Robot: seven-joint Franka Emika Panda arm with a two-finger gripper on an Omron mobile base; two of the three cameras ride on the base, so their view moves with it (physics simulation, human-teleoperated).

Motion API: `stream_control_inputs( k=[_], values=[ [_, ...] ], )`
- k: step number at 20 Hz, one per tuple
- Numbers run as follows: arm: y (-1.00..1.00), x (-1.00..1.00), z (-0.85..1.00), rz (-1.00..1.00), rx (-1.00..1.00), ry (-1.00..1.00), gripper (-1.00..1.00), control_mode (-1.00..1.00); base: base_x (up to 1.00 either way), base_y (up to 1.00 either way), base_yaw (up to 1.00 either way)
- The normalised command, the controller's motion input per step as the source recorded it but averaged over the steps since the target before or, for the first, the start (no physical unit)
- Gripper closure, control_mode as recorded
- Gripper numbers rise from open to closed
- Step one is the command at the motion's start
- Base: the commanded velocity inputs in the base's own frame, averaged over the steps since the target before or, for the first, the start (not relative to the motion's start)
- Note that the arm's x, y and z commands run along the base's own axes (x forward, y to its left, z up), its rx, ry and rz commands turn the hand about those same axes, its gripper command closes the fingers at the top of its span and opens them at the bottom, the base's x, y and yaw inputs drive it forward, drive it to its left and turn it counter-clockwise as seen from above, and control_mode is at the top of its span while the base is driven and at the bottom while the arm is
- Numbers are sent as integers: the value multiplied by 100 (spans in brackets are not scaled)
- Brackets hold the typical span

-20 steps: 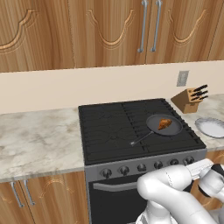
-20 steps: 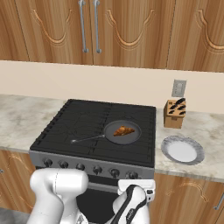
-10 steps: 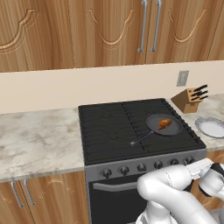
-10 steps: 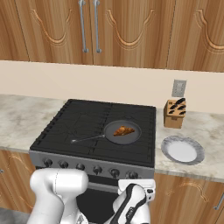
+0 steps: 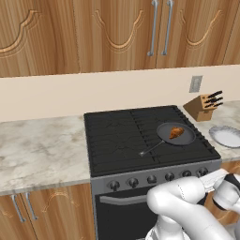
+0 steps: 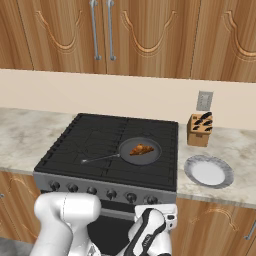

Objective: Pick the croissant and place it on the pan. Then turn on the stove to warm the croissant.

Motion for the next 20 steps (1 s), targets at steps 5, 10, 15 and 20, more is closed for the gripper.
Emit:
stream_control_inputs(
  k=[5,10,15,20],
  values=[
    [0,13,67,6,-20,-1,100,-100,0,0,0],
    [0,14,70,9,-20,-4,100,-100,0,0,0],
    [0,11,66,10,-18,-3,100,-100,0,0,0],
    [5,10,56,11,-17,0,100,-100,0,0,0]
  ],
)
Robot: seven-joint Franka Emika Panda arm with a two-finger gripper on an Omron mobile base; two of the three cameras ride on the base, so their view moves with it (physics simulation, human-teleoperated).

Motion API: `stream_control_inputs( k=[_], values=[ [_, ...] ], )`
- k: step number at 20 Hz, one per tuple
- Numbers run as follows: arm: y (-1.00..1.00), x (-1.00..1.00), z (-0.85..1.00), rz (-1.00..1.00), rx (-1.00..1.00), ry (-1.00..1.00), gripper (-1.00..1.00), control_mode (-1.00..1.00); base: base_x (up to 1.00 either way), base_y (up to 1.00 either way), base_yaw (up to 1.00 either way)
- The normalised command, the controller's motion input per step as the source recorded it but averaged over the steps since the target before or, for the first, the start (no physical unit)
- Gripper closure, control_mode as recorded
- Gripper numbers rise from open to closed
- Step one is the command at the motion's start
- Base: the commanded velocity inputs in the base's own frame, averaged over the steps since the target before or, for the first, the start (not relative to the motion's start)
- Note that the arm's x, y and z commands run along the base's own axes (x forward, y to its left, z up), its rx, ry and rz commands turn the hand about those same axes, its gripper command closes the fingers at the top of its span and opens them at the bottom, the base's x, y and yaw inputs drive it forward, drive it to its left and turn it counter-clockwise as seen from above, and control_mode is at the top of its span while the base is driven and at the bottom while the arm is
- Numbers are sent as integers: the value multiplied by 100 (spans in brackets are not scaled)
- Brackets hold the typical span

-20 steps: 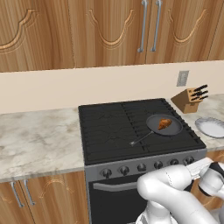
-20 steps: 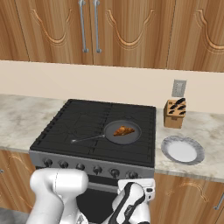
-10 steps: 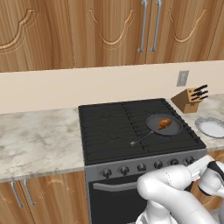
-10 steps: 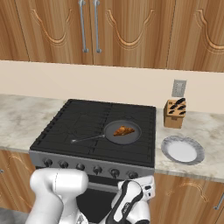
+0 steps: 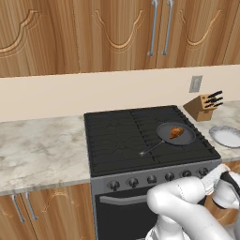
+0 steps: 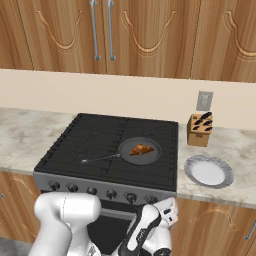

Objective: Pick the croissant and place it on the pan. Then turn on the stove to warm the croissant.

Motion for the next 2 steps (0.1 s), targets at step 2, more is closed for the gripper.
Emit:
stream_control_inputs(
  k=[2],
  values=[
    [9,8,47,11,-17,0,100,-100,0,0,0]
  ],
)
